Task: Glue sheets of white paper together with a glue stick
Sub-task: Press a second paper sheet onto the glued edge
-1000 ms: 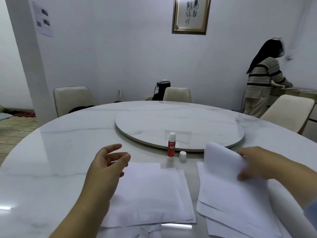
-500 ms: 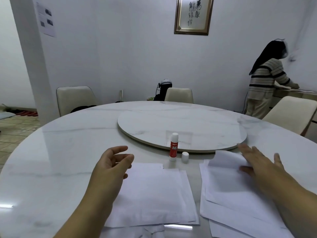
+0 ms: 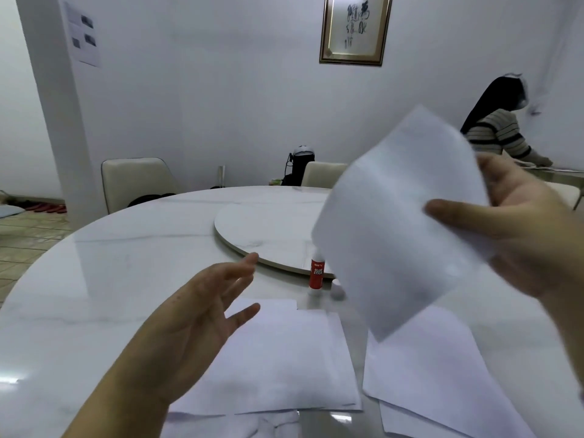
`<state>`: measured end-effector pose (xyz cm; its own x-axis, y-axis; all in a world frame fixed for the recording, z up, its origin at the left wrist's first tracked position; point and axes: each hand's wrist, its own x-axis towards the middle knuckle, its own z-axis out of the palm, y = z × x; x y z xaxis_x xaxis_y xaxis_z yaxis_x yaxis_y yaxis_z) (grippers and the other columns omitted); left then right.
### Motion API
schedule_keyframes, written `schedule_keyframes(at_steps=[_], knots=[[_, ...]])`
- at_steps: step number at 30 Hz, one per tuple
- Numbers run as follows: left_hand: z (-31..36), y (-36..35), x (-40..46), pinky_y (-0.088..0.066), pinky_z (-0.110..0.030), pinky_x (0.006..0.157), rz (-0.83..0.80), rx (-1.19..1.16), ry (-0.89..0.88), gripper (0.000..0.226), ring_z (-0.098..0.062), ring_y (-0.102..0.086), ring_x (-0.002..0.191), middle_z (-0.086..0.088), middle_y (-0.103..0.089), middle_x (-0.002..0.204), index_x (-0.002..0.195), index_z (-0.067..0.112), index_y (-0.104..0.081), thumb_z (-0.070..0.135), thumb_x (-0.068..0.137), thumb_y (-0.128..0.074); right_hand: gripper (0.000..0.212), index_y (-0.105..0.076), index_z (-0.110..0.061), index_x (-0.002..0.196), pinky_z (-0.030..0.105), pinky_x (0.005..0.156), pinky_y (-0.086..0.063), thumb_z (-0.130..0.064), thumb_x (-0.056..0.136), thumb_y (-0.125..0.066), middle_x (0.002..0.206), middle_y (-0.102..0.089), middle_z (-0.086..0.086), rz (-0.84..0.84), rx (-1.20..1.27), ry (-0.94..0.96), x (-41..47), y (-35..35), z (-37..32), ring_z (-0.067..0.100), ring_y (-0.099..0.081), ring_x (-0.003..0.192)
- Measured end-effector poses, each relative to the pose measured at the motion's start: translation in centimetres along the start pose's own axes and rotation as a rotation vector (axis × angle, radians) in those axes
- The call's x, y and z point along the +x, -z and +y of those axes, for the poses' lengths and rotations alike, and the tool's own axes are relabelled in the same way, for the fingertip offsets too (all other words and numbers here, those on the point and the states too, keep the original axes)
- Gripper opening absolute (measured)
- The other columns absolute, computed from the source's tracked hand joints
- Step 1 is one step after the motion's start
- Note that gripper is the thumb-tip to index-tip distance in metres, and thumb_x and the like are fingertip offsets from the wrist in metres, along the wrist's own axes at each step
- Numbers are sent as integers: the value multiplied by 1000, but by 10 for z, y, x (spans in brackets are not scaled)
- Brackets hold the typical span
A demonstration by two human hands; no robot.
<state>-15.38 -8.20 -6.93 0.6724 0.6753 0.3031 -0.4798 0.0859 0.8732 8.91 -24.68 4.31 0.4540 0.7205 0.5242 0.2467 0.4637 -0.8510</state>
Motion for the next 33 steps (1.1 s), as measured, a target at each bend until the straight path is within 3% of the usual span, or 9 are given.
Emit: schedule_keyframes(at_steps=[4, 7, 13, 15, 19, 22, 25, 30, 33], knots=[[11, -3, -5, -44, -56, 99, -93, 52, 54, 80, -16, -49, 130, 9, -54, 139, 120, 35, -64, 53, 45, -88, 82, -53, -27, 121, 44, 70, -60, -7, 45, -77, 88, -77, 4, 71, 136, -94, -7, -45, 31, 26, -74, 80], [14, -4, -4, -53, -49, 90, -89, 147, 164, 80, -18, -57, 122, 13, -58, 134, 120, 42, -62, 49, 45, -89, 87, -50, -35, 128, 46, 75, -59, -4, 52, -77, 100, -76, 9, 144, 248, -228, -19, -64, 58, 28, -73, 88], [15, 6, -5, -61, -40, 69, 67, -14, 276, 58, -33, -71, 93, -20, -71, 107, 99, 16, -75, 6, 44, -90, 83, -43, -57, 126, 40, 71, -61, 1, 75, -73, 108, -72, 5, 188, 249, -316, -34, -69, 86, 25, -73, 91], [22, 10, -2, -61, -32, 60, 145, 122, 271, 22, -29, -73, 77, -21, -74, 93, 83, 9, -77, 1, 64, -72, 75, -51, -54, 121, 35, 66, -61, 2, 76, -70, 96, -76, 6, 104, 193, -329, -38, -64, 87, 25, -74, 86], [29, 27, 3, -52, -21, 64, 178, 644, 259, 14, -16, -65, 67, -12, -70, 76, 82, 17, -76, 7, 80, -67, 51, -73, -34, 101, 40, 81, -58, 8, 72, -72, 98, -75, 11, -78, 27, -418, -43, -49, 89, 30, -72, 88], [23, 38, 0, -34, -22, 55, 185, 912, 232, 10, -9, -47, 52, -2, -49, 58, 77, 24, -74, 15, 75, -76, 30, -79, -22, 88, 33, 83, -57, 2, 70, -78, 97, -76, 6, -176, -156, -523, -45, -48, 97, 22, -74, 84], [17, 49, -6, -27, -27, 60, 127, 1011, 283, 16, -9, -41, 54, 3, -42, 57, 76, 28, -74, 26, 64, -84, 19, -79, -19, 82, 20, 67, -53, -3, 70, -80, 70, -72, -7, -261, -275, -604, -48, -51, 102, 11, -69, 63], [16, 59, -12, -29, -26, 57, 97, 1121, 298, 18, -5, -39, 47, 6, -41, 45, 70, 33, -73, 21, 64, -85, 27, -78, -24, 83, 45, 81, -57, -17, 58, -85, 104, -70, 25, -293, -390, -703, -49, -57, 112, 34, -71, 83], [15, 64, -11, -35, -26, 61, 55, 1177, 325, 19, -6, -45, 52, 7, -47, 50, 73, 37, -72, 27, 62, -85, 28, -76, -31, 82, 35, 69, -55, -26, 56, -85, 93, -69, 22, -334, -489, -680, -50, -60, 117, 30, -65, 71]])
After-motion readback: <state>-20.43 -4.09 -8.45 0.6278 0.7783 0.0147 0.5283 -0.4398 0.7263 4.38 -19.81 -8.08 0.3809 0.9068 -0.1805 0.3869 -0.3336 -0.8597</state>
